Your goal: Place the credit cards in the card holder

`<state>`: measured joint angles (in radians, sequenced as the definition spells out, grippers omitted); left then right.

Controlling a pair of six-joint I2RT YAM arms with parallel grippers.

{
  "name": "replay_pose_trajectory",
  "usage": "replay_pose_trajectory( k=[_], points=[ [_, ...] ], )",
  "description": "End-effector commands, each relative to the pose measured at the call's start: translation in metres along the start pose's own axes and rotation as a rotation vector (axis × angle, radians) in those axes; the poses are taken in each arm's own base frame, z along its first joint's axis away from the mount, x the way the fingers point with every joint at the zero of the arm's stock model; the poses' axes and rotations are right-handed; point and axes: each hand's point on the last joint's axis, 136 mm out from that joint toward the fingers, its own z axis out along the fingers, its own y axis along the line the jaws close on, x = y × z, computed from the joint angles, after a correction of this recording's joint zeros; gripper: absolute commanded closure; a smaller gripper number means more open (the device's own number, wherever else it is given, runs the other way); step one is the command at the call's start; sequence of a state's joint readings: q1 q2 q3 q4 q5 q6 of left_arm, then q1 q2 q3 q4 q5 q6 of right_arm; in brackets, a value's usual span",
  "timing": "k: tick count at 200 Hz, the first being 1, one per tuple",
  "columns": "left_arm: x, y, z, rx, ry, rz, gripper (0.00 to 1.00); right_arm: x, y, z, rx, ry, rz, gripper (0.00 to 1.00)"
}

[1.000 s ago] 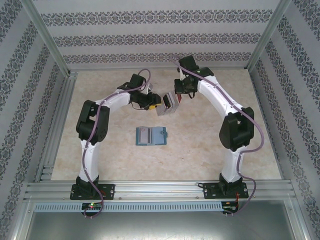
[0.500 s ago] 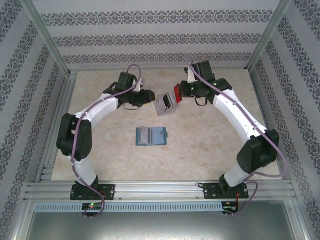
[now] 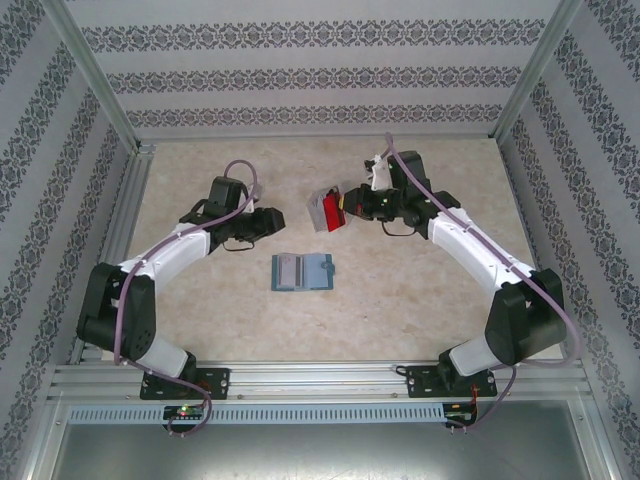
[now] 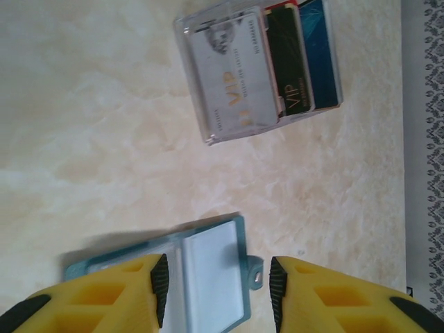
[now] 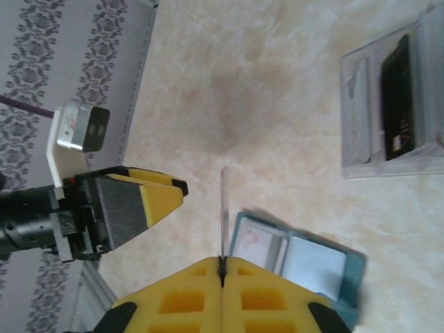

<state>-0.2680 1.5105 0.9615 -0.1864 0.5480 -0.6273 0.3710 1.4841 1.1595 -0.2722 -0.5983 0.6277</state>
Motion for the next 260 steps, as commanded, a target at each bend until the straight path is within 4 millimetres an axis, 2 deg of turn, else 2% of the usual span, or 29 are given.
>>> replay_pose_trajectory(
  k=[1, 23, 49, 77, 115, 149, 188, 260],
  points=[
    [-0.001, 0.011, -0.009, 0.008, -0.033, 0.009, 0.55, 0.003, 0.026, 0.0, -0.129, -0.009, 0.007, 1.0],
    [0.01, 0.025, -0.012, 0.014, -0.023, -0.031, 0.55, 0.017, 0.024, 0.01, -0.16, 0.019, 0.033, 1.0],
    [0.024, 0.038, -0.008, 0.012, 0.012, -0.064, 0.55, 0.036, 0.011, 0.03, -0.168, 0.039, 0.081, 1.0],
    [0.038, 0.039, 0.001, 0.064, 0.055, -0.096, 0.55, 0.062, -0.003, 0.057, -0.178, 0.079, 0.128, 1.0],
    [0.043, 0.038, 0.009, 0.102, 0.095, -0.119, 0.56, 0.096, -0.026, 0.088, -0.16, 0.092, 0.191, 1.0],
    [0.049, 0.043, 0.012, 0.072, 0.154, -0.093, 0.57, 0.114, -0.054, 0.096, -0.097, 0.09, 0.22, 1.0],
    [0.059, 0.057, 0.019, 0.032, 0.192, -0.11, 0.59, 0.125, -0.064, 0.096, -0.078, 0.114, 0.226, 1.0],
    [0.07, 0.066, 0.029, 0.036, 0.223, -0.155, 0.62, 0.129, -0.072, 0.103, -0.063, 0.126, 0.235, 1.0]
  ],
)
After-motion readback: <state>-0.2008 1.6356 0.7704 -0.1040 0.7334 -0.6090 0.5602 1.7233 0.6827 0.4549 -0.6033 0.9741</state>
